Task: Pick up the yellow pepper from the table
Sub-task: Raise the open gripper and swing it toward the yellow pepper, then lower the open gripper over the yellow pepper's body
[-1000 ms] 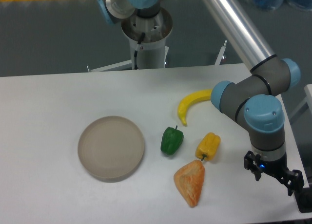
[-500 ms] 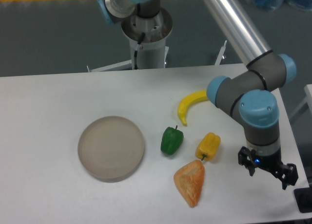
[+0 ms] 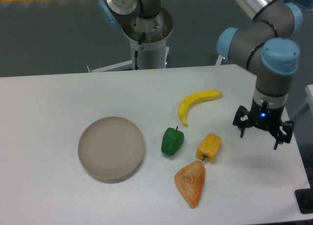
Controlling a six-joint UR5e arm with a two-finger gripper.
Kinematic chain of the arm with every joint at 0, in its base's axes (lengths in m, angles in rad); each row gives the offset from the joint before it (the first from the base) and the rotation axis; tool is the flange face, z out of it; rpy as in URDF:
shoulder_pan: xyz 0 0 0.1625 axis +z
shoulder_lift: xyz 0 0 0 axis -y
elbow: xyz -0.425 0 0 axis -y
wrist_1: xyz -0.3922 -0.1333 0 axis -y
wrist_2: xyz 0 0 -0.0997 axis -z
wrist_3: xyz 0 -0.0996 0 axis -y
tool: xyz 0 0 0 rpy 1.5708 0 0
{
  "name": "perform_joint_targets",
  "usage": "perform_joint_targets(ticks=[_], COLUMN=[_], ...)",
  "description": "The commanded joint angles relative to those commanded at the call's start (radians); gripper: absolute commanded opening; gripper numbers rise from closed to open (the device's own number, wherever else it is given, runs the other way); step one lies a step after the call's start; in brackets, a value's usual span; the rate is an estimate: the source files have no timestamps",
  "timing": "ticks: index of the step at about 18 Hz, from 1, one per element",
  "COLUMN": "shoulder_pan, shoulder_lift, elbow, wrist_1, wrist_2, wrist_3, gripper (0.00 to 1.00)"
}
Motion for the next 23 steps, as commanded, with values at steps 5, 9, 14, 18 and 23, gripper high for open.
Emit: perform_joint_targets(ticks=[5,9,14,18,23], shoulder_pan=[-0.02,-0.032,-0.051,-0.061,-0.083], shoulder_lift=[0.003,0.011,0.005,0.0,-0.021], elbow=[-0.112,-0.193,-0.279,-0.293,-0.29], wrist_1=[0.044,0.132,0.241,0.245,0.247], wrist_2=[-0.017,-0.012,-0.003,-0.002,0.035], wrist_3=[-0.029,-0.031,-0.022,-0.025,-0.028], gripper=[1.0,1.0,1.0,1.0,1.0])
